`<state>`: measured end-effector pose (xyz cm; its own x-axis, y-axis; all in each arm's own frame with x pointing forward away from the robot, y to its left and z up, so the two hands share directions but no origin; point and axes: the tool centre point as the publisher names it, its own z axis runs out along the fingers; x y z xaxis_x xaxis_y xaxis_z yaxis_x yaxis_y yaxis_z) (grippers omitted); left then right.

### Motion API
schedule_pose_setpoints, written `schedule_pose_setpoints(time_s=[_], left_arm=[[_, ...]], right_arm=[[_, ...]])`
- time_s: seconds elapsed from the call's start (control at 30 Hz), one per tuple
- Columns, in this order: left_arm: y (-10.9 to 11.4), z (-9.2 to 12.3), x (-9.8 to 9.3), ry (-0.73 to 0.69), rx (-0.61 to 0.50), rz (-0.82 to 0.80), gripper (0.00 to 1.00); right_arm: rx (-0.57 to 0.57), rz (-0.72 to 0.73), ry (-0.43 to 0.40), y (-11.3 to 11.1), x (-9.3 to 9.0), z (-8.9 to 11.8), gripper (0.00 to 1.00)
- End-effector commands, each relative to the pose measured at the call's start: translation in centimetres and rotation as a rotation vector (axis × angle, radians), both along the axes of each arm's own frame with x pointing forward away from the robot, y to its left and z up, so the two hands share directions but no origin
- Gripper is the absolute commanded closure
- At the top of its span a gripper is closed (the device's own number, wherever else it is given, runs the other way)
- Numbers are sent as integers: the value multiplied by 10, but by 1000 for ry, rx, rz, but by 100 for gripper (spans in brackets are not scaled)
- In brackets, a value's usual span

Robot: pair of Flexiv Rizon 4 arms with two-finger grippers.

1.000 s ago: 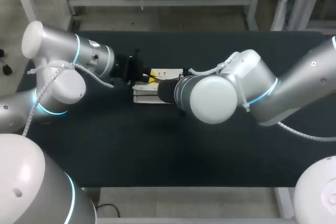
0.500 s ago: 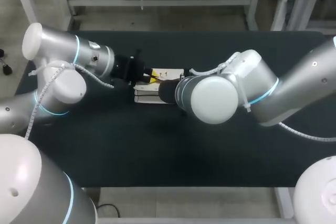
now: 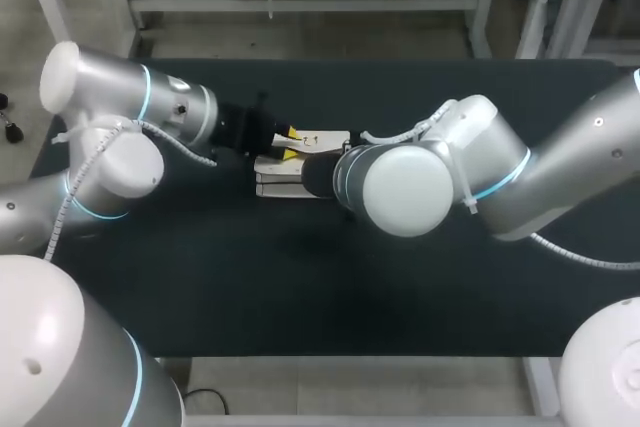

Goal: Pick up the bag, open it, inspect its contents, close it, and place it on the opposite side

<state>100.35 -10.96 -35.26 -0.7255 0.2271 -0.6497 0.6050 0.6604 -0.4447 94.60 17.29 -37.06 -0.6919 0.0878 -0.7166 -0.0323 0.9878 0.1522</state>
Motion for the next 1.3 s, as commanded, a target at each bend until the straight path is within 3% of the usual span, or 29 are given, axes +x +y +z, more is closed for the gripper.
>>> schedule_pose_setpoints(time_s=[0.03, 0.1, 0.17, 0.2, 0.27, 0.7, 0.9, 1.3], left_arm=[[7, 8, -8, -16, -22, -15, 0], [7, 14, -11, -25, -29, -19, 0], [7, 19, -13, -31, -36, -25, 0], [7, 22, -14, -36, -37, -26, 0], [7, 27, -16, -44, -40, -29, 0], [20, 55, -20, 15, -43, 64, 0], [29, 67, -24, 108, 6, 103, 0], [48, 76, -34, 322, 137, 174, 0]], right_arm=[[17, -11, -171, -3, -2, -2, 87], [15, -9, -173, -3, -3, -1, 82], [13, -7, -176, -3, -4, 2, 69], [13, -6, -178, -3, -5, 3, 56], [13, -1, -182, -2, -6, 7, 0], [20, 66, -126, -11, -10, 52, 0], [8, 127, -33, -15, -2, 75, 0], [-2, 151, 139, -21, 17, 99, 0]])
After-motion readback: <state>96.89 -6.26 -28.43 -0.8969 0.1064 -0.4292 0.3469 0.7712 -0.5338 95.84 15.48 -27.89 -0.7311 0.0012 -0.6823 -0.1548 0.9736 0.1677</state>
